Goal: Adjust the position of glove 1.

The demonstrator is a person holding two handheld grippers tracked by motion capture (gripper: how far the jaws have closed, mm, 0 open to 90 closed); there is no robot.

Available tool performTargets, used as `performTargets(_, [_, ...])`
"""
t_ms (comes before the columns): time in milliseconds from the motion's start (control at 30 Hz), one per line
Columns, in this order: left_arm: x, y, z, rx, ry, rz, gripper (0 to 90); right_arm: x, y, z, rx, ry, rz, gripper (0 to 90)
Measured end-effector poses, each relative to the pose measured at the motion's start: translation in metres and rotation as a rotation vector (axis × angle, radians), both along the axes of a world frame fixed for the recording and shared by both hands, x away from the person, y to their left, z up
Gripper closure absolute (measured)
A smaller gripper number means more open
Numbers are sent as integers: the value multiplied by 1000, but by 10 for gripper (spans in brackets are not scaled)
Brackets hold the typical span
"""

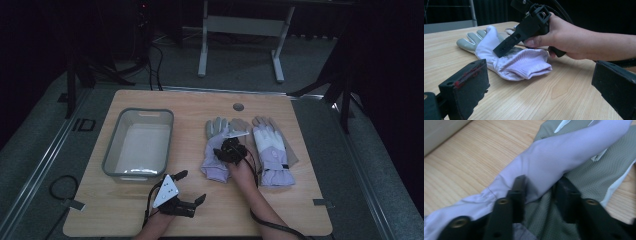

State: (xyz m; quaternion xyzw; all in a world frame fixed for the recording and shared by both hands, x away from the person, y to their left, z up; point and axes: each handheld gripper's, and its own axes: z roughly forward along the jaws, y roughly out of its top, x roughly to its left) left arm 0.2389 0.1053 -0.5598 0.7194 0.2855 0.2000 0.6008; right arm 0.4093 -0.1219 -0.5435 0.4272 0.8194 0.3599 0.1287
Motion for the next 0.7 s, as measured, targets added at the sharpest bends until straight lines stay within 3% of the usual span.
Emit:
performTargets(133, [1, 0, 0, -3, 6, 1, 11, 4, -5, 4, 35, 35, 3, 827])
performTargets(267, [1, 0, 0, -6, 8, 1, 11, 4, -7, 13, 44, 39, 19, 851])
performTargets(367, [1, 1, 0, -4, 6, 0, 11, -3, -12, 34, 48, -12, 55, 855])
performTargets(400, [1, 1, 0, -4, 6, 0, 11, -3, -12, 34, 48, -12, 55, 855])
performTargets(433, [0, 0, 0, -6, 4, 2, 11, -7, -15, 47, 51, -38, 82, 855])
performTargets(533, [0, 0, 0, -4, 3, 2, 11, -16, -20, 64, 6, -73, 127, 855])
performTargets(700, [0, 0, 0, -4, 5, 5, 11, -34, -31, 74, -29, -92, 138, 854])
